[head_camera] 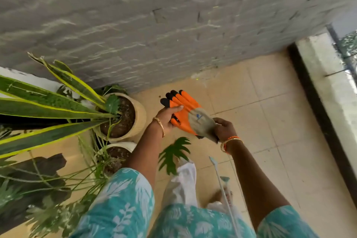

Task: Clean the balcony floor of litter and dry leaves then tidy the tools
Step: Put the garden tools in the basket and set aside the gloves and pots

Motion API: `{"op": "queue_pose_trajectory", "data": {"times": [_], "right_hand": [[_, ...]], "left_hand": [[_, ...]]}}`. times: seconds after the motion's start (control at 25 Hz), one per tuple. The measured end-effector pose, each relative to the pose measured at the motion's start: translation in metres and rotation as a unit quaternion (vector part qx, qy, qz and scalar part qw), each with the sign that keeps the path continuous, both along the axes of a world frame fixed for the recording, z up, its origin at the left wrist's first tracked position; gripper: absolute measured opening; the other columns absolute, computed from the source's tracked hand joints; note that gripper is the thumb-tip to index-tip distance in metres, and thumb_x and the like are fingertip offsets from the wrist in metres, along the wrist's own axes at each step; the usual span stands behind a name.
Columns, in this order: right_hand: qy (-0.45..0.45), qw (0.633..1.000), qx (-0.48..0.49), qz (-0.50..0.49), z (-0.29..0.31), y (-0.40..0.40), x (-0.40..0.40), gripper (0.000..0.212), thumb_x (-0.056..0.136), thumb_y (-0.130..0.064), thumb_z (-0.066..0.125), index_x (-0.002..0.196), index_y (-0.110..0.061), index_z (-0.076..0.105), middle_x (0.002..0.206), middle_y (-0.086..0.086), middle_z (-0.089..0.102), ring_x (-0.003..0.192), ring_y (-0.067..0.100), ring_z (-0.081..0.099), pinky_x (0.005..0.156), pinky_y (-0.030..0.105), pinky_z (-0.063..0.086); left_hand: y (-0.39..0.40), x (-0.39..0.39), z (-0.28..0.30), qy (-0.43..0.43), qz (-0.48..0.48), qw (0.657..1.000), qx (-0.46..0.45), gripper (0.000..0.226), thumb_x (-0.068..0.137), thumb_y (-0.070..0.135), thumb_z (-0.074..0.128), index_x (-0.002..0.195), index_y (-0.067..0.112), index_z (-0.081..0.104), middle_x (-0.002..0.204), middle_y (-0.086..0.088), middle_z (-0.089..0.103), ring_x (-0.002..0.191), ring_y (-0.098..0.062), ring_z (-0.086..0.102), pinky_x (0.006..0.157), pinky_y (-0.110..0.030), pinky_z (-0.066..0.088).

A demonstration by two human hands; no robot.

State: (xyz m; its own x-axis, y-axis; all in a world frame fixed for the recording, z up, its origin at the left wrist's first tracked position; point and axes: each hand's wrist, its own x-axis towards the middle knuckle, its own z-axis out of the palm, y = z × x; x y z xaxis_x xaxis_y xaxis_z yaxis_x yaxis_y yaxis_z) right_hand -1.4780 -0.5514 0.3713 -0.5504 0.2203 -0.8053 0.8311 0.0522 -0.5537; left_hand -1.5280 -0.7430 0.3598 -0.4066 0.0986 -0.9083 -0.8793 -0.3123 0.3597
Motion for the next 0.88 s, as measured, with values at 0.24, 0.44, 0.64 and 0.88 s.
{"op": "queue_pose_trajectory", "data": {"times": [0.24,0.44,0.64,0.88], "right_hand": [[-0.004,0.976,-0.089,-0.2,0.043,0.105,0.119,0.005,0.078,-0.006,0.063,0.082,-0.009,0.065,0.08,0.016,0.057,0.061,0.026,0.05,0.052,0.028,0.04],[0.016,0.956,-0.111,-0.269,0.075,0.202,0.253,0.011,0.079,-0.002,0.066,0.083,-0.012,0.062,0.083,0.015,0.058,0.067,0.025,0.054,0.054,0.027,0.045],[0.055,0.881,-0.107,-0.457,0.119,0.267,0.396,0.017,0.079,-0.004,0.068,0.093,-0.012,0.062,0.079,0.007,0.06,0.069,0.02,0.057,0.048,0.022,0.051],[0.103,0.715,-0.073,-0.688,0.128,0.31,0.534,0.03,0.079,0.016,0.059,0.097,-0.007,0.06,0.079,0.011,0.06,0.055,0.013,0.063,0.046,0.02,0.052]], "left_hand": [[0.117,0.075,0.052,0.044,-0.152,0.986,-0.05,0.008,0.086,0.013,0.069,0.093,0.013,0.065,0.09,-0.006,0.07,0.076,-0.018,0.067,0.059,-0.027,0.056],[0.225,0.172,0.072,0.054,-0.215,0.974,-0.052,0.01,0.085,0.023,0.07,0.087,0.016,0.063,0.08,0.0,0.072,0.072,-0.016,0.066,0.062,-0.03,0.055],[0.32,0.281,0.087,0.046,-0.3,0.95,-0.075,0.045,0.077,0.018,0.078,0.116,0.004,0.062,0.114,-0.017,0.067,0.1,-0.033,0.066,0.083,-0.048,0.054],[0.429,0.388,0.11,0.033,-0.443,0.895,-0.03,0.028,0.087,0.018,0.067,0.112,0.007,0.061,0.122,-0.015,0.062,0.084,-0.026,0.063,0.064,-0.035,0.054]]}}
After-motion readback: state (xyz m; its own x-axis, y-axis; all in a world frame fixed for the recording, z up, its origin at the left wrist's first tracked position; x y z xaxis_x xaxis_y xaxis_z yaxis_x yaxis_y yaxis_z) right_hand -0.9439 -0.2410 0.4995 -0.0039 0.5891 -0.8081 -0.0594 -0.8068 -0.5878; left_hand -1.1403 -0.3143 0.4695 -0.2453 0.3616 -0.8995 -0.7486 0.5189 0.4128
